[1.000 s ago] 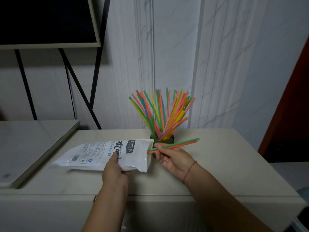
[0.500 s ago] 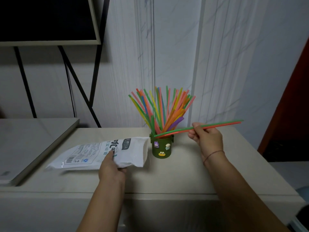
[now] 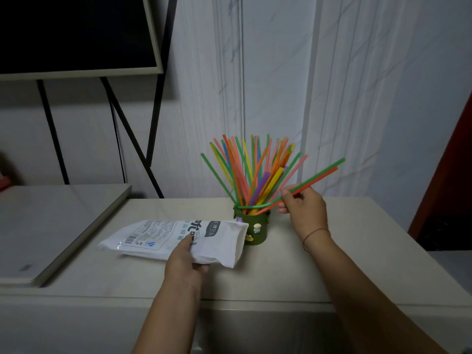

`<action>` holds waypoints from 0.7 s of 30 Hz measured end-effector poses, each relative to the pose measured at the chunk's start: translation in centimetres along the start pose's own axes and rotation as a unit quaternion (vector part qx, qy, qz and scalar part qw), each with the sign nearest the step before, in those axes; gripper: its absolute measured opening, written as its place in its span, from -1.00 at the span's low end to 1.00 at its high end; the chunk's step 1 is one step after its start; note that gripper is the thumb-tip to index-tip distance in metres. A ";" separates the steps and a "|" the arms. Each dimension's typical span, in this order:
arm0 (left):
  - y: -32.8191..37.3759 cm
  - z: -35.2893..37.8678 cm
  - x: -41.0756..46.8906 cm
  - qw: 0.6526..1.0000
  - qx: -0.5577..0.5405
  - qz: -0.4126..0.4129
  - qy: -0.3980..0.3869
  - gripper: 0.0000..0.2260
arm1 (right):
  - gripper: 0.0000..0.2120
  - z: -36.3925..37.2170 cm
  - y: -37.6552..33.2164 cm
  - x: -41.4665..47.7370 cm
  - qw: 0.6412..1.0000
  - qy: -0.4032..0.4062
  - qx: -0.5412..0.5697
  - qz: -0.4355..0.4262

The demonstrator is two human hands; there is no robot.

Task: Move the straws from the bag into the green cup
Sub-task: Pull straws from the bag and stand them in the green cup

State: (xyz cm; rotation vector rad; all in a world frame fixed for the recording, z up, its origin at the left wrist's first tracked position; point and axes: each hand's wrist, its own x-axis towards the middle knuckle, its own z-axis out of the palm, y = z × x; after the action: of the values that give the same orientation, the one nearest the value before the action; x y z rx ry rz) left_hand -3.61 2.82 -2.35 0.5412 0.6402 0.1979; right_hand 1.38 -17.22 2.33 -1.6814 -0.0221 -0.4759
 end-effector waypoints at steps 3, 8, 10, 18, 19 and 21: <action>0.4 0.0 -0.3 1.000 0.004 -0.003 -0.004 -0.88 | -0.94 -0.1 -0.8 0.3 0.999 -0.012 -0.027 -0.021; 0.5 0.1 -0.6 1.000 0.002 -0.004 -0.007 -0.87 | -0.92 0.4 -1.5 0.6 0.996 -0.028 -0.069 -0.042; 0.5 0.3 -0.7 1.000 0.000 -0.008 -0.006 -0.84 | -0.92 0.9 -1.3 0.4 0.996 -0.042 -0.075 -0.034; 0.1 0.7 -1.0 1.000 -0.009 -0.013 -0.003 -0.74 | -0.91 3.0 0.9 0.5 0.994 -0.072 -0.080 0.028; 0.0 0.8 -1.0 1.000 -0.008 -0.012 -0.005 -0.76 | -0.90 3.2 1.2 0.5 0.993 -0.075 -0.092 0.026; 0.0 1.0 -1.3 1.000 -0.012 -0.011 -0.007 -0.78 | -0.86 3.8 1.6 0.3 0.988 -0.079 -0.129 0.017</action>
State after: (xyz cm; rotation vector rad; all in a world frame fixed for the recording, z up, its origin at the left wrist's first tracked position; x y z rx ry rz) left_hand -3.98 1.98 -1.04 0.5122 0.6296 0.1799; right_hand 3.26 -13.98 0.56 -1.9676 -0.0498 -0.3290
